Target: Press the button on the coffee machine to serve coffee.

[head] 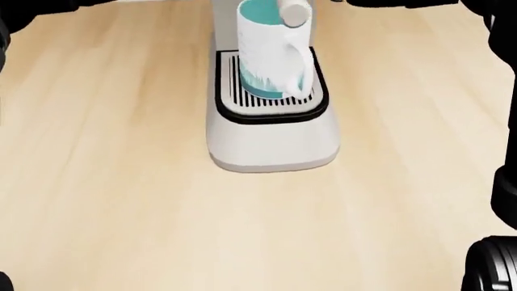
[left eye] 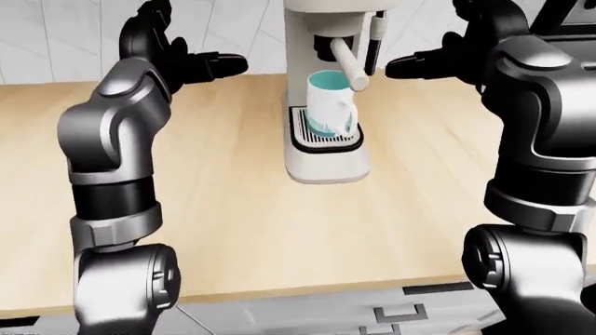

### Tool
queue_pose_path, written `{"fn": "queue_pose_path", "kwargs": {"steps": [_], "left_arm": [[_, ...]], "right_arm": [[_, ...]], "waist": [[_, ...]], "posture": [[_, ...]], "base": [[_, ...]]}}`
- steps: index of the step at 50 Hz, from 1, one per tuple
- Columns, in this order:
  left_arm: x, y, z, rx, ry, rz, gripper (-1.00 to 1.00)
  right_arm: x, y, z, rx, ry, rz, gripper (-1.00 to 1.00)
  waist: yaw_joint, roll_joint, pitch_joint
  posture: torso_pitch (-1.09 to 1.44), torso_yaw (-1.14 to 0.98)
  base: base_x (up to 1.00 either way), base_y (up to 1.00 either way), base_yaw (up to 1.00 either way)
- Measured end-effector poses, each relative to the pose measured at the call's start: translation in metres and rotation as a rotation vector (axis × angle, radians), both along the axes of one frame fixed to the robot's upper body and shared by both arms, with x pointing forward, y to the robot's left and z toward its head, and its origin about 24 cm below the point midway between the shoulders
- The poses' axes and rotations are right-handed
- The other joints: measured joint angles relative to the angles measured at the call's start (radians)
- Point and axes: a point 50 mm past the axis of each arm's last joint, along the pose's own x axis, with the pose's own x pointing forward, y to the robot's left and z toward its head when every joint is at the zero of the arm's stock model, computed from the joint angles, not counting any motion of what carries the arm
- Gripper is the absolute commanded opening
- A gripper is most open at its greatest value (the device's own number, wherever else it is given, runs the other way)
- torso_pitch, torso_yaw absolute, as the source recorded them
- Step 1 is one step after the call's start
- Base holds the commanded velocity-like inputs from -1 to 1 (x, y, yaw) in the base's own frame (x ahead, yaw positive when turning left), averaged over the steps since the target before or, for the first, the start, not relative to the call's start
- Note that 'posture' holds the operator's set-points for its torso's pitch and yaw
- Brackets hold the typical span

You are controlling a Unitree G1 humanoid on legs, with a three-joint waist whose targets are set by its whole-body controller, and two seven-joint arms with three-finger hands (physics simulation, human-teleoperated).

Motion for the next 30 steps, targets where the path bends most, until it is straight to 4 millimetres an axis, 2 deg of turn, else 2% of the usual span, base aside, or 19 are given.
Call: {"fn": "queue_pose_path", "kwargs": {"steps": [4, 10, 12, 14, 15, 17, 23, 30], "left_arm": [[0.002, 0.003, -0.008, -0.005, 0.026, 0.012, 1.00], [0.004, 0.002, -0.013, -0.007, 0.047, 0.013, 1.00], [0.004, 0.003, -0.015, -0.009, 0.063, 0.018, 1.00], [0.003, 0.004, -0.010, -0.009, 0.043, 0.021, 1.00], [0.001, 0.003, -0.002, -0.007, 0.012, 0.020, 1.00], [-0.002, 0.002, 0.005, -0.007, -0.029, 0.011, 1.00], [0.002, 0.000, -0.004, -0.009, 0.017, 0.000, 1.00], [0.004, -0.001, -0.006, -0.009, 0.033, 0.003, 1.00]], "right_arm": [[0.003, 0.003, -0.003, -0.006, 0.025, 0.013, 1.00], [0.003, 0.005, -0.006, 0.008, 0.029, 0.030, 1.00], [0.004, 0.008, -0.009, 0.006, 0.045, 0.046, 1.00], [0.002, 0.009, -0.004, -0.001, 0.025, 0.053, 1.00], [0.001, 0.008, 0.003, -0.004, -0.001, 0.050, 1.00], [-0.001, 0.006, 0.008, -0.006, -0.033, 0.039, 1.00], [0.006, 0.004, -0.003, -0.005, 0.031, 0.021, 1.00], [0.007, 0.005, -0.004, -0.002, 0.033, 0.032, 1.00]], "waist": [[0.011, -0.025, -0.002], [0.026, -0.039, -0.001], [0.027, -0.045, 0.007], [0.029, -0.049, -0.005], [0.030, -0.059, -0.015], [0.029, -0.053, -0.013], [0.023, -0.029, -0.005], [0.017, -0.028, -0.002]], "posture": [[0.00, 0.00], [0.00, 0.00], [0.00, 0.00], [0.00, 0.00], [0.00, 0.00], [0.00, 0.00], [0.00, 0.00], [0.00, 0.00]], "base": [[0.00, 0.00, 0.00], [0.10, 0.00, 0.00], [0.32, 0.00, 0.00], [0.00, 0.00, 0.00], [0.00, 0.00, 0.00], [0.00, 0.00, 0.00], [0.00, 0.00, 0.00], [0.04, 0.00, 0.00]]}}
